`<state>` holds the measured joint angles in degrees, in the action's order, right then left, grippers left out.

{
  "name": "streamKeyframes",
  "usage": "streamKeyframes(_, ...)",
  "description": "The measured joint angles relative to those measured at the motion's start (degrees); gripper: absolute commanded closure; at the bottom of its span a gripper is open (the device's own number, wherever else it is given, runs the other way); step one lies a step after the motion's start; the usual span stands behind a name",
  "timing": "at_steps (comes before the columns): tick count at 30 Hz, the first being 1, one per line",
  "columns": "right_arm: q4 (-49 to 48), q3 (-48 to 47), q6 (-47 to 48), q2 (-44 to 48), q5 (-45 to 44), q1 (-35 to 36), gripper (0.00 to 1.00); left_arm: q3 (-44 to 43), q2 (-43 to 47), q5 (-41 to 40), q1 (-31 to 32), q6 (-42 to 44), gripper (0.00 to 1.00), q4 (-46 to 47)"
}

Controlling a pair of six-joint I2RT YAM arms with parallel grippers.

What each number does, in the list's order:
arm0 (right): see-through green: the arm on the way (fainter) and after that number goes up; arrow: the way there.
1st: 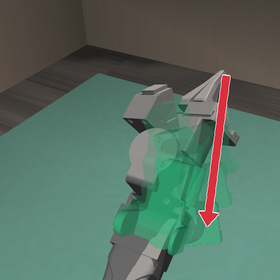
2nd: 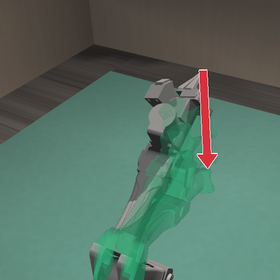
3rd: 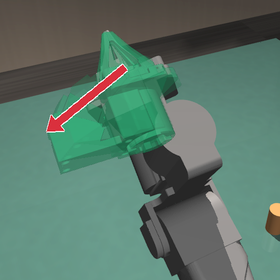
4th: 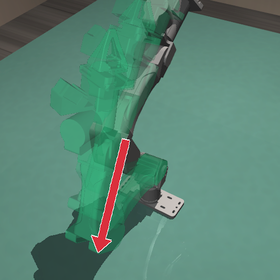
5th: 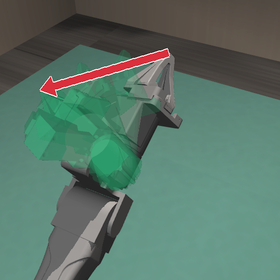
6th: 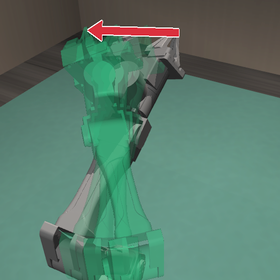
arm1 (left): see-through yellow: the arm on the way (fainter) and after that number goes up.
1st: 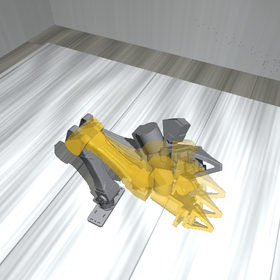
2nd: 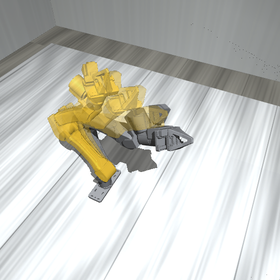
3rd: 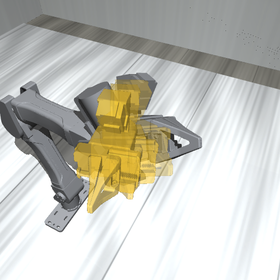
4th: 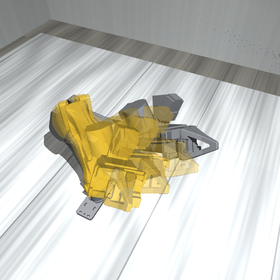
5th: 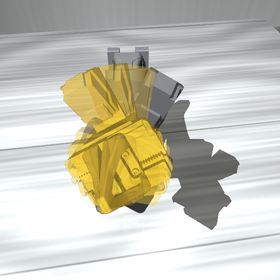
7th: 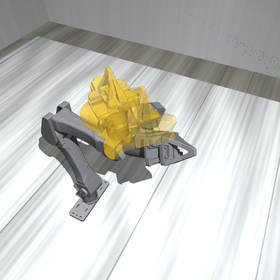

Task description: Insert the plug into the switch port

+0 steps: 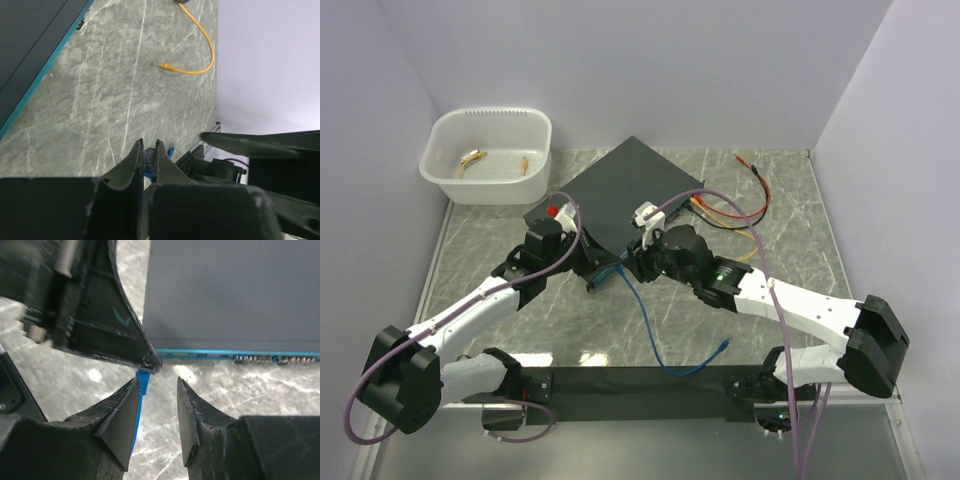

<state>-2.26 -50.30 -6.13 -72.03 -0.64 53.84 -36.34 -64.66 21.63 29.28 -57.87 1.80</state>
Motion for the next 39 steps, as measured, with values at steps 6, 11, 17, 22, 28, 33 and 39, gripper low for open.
streamKeyframes(6,1.60,-1.09,0.02,-2.56,0.04,0.59,0.56,-0.33,-0.22,-0.11,0.00,-0.02,1.00,0.07)
streamKeyframes(11,1.88,-2.91,-0.33,-4.85,1.01,1.09,0.57,-0.33,-0.83,-0.15,0.00,-0.07,0.99,0.07)
streamKeyframes(17,1.88,-3.39,-1.27,-7.39,2.64,1.20,0.60,-0.33,-0.83,-0.59,0.00,-0.09,1.00,0.28)
streamKeyframes(22,1.97,-3.65,-1.79,-8.41,2.60,1.22,0.64,-0.33,-0.83,-1.27,-0.02,-0.11,0.99,-0.68)
streamKeyframes(28,2.27,-4.15,-1.92,-8.90,2.51,1.20,0.64,-0.33,-0.81,-1.81,-0.09,-0.15,0.99,-0.76)
streamKeyframes(33,3.17,-5.40,-1.97,-9.90,1.95,1.20,0.65,-0.33,-0.66,-2.69,-0.11,-0.15,0.99,-0.81)
streamKeyframes(39,3.63,-6.14,-2.36,-10.82,1.03,1.25,0.66,-0.33,-0.28,-3.61,-0.11,-0.15,0.99,-1.27)
